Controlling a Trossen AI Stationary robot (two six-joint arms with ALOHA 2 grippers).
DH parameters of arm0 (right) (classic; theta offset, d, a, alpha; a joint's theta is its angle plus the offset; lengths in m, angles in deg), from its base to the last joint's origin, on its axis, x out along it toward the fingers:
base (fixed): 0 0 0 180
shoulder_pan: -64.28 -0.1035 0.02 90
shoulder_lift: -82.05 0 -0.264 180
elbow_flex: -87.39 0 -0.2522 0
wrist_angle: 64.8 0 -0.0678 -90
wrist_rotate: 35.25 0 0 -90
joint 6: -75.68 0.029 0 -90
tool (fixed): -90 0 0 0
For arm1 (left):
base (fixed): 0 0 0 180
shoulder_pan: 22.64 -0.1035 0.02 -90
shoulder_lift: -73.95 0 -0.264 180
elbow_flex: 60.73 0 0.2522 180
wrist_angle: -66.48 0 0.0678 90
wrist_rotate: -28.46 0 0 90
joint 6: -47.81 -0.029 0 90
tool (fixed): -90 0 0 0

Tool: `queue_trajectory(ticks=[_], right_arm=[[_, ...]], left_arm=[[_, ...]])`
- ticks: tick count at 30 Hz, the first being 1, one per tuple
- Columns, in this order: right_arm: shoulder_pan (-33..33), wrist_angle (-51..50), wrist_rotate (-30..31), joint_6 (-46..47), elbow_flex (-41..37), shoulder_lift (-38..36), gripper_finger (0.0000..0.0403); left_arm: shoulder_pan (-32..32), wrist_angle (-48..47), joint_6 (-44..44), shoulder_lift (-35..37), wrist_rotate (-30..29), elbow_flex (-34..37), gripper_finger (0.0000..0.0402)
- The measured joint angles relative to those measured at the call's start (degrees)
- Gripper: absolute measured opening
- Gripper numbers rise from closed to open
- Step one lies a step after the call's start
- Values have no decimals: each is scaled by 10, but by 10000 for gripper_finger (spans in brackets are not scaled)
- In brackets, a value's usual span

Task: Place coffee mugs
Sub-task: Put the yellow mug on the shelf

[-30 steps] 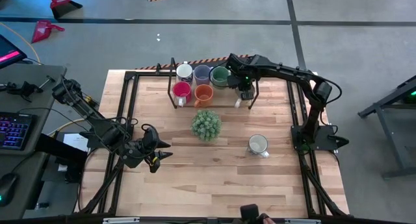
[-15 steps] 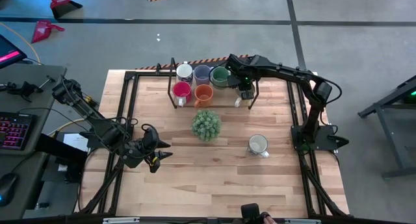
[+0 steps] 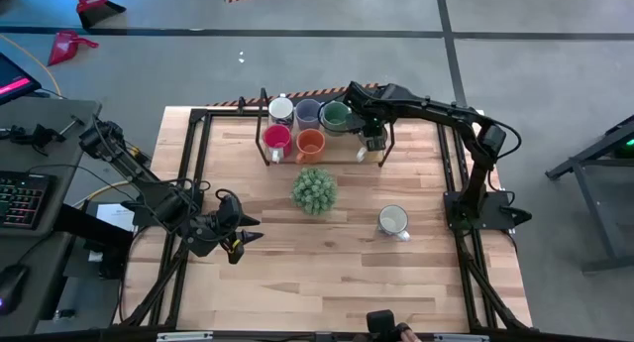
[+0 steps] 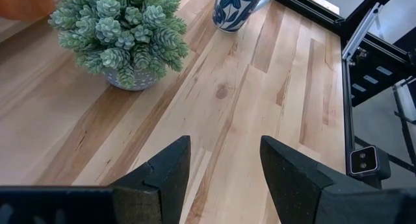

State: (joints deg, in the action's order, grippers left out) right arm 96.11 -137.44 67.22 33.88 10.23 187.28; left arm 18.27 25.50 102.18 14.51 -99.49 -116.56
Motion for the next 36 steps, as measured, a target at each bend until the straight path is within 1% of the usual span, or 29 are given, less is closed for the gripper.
queue_trajectory(ticks=[14, 20, 33, 36], right_arm=[[-15, -3, 13, 8, 1, -1, 72], [-15, -9, 31, 8, 1, -1, 72], [-15, -9, 35, 3, 1, -1, 72], [-15, -8, 41, 2, 1, -1, 80]], left_arm=[[0, 0, 0, 0, 0, 0, 174], [0, 0, 0, 0, 0, 0, 174], [0, 0, 1, 0, 0, 0, 174], [0, 0, 1, 0, 0, 0, 174]])
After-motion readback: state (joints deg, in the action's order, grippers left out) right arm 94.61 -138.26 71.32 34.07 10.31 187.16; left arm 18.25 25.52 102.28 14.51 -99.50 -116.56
